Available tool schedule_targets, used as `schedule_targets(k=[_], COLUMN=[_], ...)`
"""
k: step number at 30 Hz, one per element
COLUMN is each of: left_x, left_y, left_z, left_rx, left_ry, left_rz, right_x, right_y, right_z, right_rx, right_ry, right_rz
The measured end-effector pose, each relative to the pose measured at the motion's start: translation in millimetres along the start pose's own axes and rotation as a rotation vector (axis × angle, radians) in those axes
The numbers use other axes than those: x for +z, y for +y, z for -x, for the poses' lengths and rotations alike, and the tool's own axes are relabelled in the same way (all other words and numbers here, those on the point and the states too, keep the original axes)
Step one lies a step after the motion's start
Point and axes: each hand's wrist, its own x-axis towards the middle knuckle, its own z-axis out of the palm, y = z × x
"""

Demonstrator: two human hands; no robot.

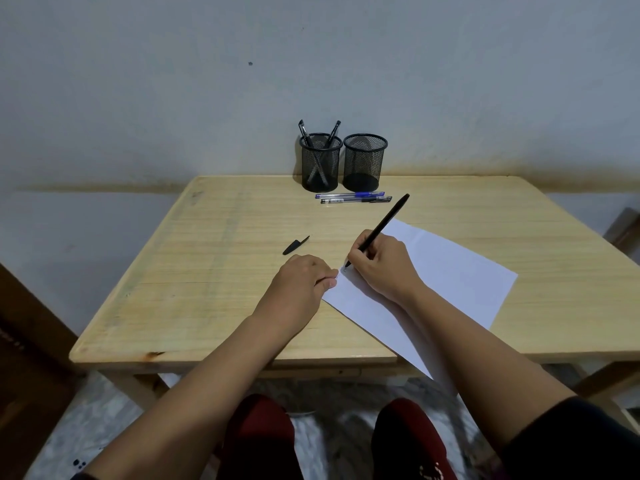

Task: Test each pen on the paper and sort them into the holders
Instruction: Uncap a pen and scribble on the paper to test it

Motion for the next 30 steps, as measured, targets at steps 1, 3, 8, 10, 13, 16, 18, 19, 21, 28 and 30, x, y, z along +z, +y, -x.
schedule_targets(k=[1,3,8,10,13,16,18,19,21,28,30], left_x=[-0.1,-0.1,-0.3,-0.1,-0.3,-0.4,-0.5,-0.6,-0.7,-0.1,-0.3], left_y=[0.2,1.0,0.6,0.5,1.3,1.5,1.3,1.2,1.4,1.5,1.4], left_z=[-0.1,0.0,-0.4,-0.8,-0.6,-0.5,-0.6,-0.6,-0.7,-0.7,-1.2], left_rx=[-0.001,-0.002,-0.002,0.001,-0.001,-0.003,-0.004,-0.004,-0.004,-0.008,-0.007], left_ry=[-0.002,-0.007,-0.006,-0.005,0.000,-0.005,-0.005,-0.007,-0.008,-0.013,-0.016], left_rz=[0.003,0.001,-0.008,-0.017,-0.005,0.012,0.012,0.011,0.010,0.008,0.004], right_x=[-0.2,-0.9,-0.2,0.1,0.7,0.5,0.6,0.6,0.7,0.9,0.7], right_y=[0.6,1.5,0.8,0.7,0.5,1.0,0.5,0.4,0.2,0.3,-0.2], right_z=[-0.1,0.4,0.1,-0.3,-0.5,-0.1,-0.2,-0.3,-0.3,-0.3,-0.3], right_rx=[0.004,0.012,0.011,0.016,0.011,0.022,0.021,0.023,0.028,0.037,0.036], right_ry=[0.010,0.020,0.036,0.043,0.043,0.052,0.046,0.046,0.046,0.062,0.060], right_rz=[0.002,0.004,-0.004,-0.008,-0.005,-0.011,-0.012,-0.014,-0.016,-0.022,-0.019])
